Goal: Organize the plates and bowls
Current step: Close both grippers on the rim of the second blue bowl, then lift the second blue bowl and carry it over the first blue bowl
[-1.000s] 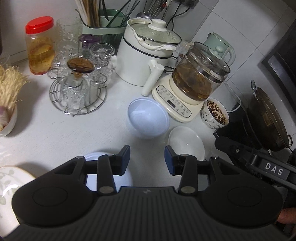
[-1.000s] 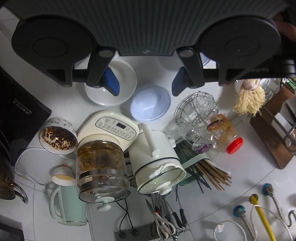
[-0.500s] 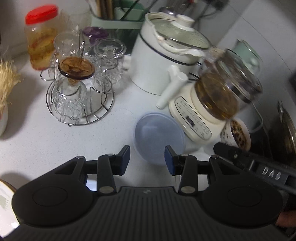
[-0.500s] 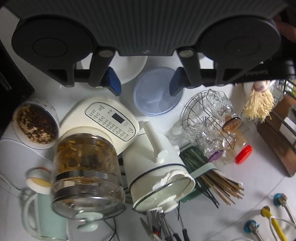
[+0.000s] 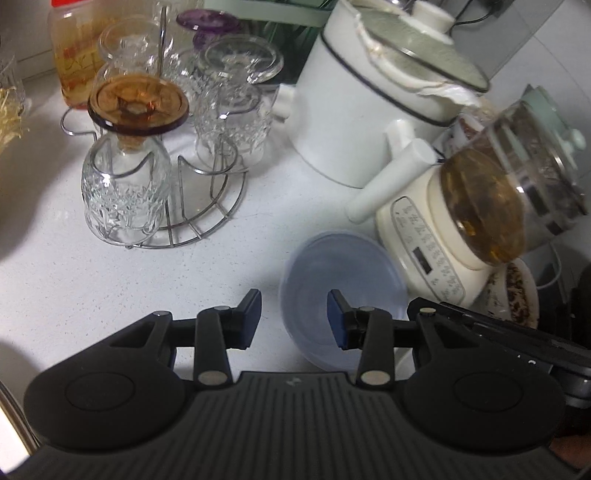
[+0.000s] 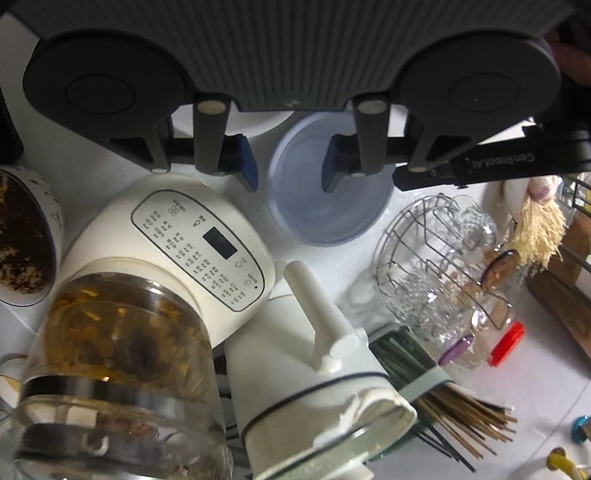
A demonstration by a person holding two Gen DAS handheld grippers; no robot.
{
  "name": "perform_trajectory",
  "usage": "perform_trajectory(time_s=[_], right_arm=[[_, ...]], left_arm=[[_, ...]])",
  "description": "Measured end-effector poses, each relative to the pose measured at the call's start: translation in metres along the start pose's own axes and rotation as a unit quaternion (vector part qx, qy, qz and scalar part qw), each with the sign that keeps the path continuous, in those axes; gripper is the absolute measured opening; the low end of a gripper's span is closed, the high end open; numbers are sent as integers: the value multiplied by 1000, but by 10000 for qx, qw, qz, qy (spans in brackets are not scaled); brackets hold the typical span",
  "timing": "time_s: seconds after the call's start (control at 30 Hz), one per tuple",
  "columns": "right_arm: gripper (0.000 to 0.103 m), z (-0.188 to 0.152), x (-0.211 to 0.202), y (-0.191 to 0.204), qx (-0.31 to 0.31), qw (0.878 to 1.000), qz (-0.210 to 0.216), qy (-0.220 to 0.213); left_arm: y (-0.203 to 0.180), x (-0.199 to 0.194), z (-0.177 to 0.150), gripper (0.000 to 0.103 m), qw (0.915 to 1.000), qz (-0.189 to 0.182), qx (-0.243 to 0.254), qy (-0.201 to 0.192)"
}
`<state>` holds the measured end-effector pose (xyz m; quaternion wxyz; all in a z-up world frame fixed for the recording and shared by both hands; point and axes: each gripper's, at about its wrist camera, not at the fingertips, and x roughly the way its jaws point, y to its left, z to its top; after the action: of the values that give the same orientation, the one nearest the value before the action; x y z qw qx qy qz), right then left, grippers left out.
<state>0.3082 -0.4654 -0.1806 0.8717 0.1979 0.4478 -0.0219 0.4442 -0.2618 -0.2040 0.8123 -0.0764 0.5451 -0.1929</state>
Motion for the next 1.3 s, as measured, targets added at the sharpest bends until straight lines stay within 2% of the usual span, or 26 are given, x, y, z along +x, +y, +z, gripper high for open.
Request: perform_trajectory(time_s=[0.3,0.4,0.47,0.87,1.3], right_arm=[[24,4,31,-9,6,9995,-9,330],[14,4,35,-13,10,9992,44,397],[14,5,36,-17,171,9988,122,445],[12,7,24,-14,150,9985,283,455],[13,5,-25,6,150,9989,430,60]], left_arm=[[2,24,-4,29,9995,74,-292,64],[-1,26,-3,28,9995,56,-299,32],[-4,26,-2,28,9996,46,-278,-10],[-5,10,-6,28,9995,28,-320,5],[-10,-45,-1,29,9993,-255,6,-262]])
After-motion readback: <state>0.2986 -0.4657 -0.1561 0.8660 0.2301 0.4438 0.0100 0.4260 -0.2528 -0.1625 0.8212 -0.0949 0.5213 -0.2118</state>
